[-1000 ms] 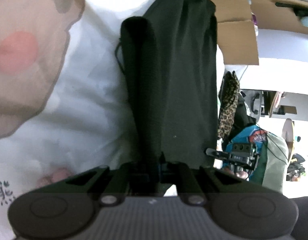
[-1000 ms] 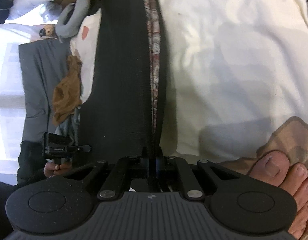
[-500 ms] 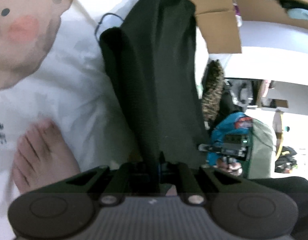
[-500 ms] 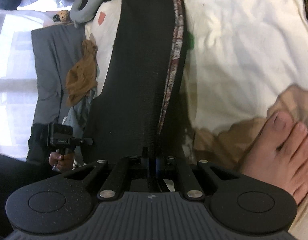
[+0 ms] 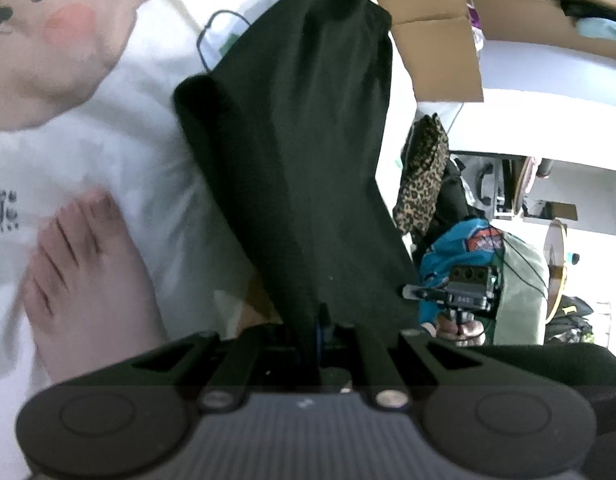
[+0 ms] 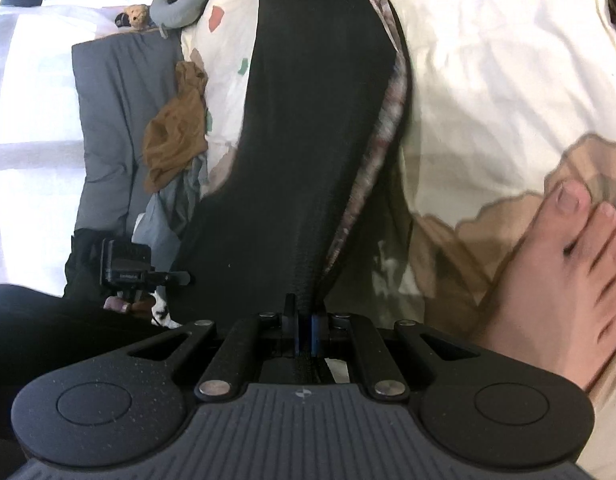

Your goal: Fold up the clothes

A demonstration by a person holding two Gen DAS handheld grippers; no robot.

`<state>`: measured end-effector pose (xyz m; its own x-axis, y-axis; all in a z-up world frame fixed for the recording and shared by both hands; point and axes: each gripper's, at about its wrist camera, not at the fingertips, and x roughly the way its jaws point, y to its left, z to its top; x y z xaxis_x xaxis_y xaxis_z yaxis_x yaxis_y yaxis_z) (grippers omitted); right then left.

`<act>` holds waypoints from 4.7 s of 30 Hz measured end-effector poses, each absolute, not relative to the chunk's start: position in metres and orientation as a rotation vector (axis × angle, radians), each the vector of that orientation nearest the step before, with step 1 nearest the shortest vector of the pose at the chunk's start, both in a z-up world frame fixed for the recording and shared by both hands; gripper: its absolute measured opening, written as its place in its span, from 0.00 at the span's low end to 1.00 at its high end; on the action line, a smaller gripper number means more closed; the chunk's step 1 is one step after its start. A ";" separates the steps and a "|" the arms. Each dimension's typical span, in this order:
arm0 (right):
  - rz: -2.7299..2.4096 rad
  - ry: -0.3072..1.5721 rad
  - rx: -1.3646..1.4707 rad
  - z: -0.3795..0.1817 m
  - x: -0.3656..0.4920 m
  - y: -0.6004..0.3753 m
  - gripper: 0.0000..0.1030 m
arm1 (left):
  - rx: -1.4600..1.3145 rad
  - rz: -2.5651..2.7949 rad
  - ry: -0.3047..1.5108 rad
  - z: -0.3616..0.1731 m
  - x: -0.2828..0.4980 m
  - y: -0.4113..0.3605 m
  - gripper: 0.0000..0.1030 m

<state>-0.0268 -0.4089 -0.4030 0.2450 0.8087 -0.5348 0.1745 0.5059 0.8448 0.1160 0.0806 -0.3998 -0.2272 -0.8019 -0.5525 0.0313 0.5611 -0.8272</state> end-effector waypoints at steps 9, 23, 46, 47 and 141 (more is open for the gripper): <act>0.521 1.164 0.978 -0.395 0.001 -0.414 0.03 | -0.695 -0.896 1.486 -0.393 0.153 0.072 0.06; 0.476 1.003 0.963 -0.390 0.062 -0.428 0.03 | -0.596 -0.871 1.345 -0.382 0.223 0.048 0.06; 0.305 0.955 0.889 -0.420 0.143 -0.434 0.04 | -0.430 -0.735 1.310 -0.403 0.290 0.017 0.06; 0.294 0.969 0.887 -0.423 0.146 -0.433 0.04 | -0.428 -0.735 1.310 -0.407 0.292 0.016 0.06; 0.210 0.962 0.619 -0.401 0.241 -0.472 0.41 | -0.292 -0.744 1.156 -0.411 0.380 0.010 0.45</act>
<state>0.2407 -0.4720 -0.4005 0.5673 0.4315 -0.7014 0.0994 0.8096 0.5785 0.3797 0.0099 -0.4114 0.2009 -0.6648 -0.7195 0.3793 0.7300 -0.5686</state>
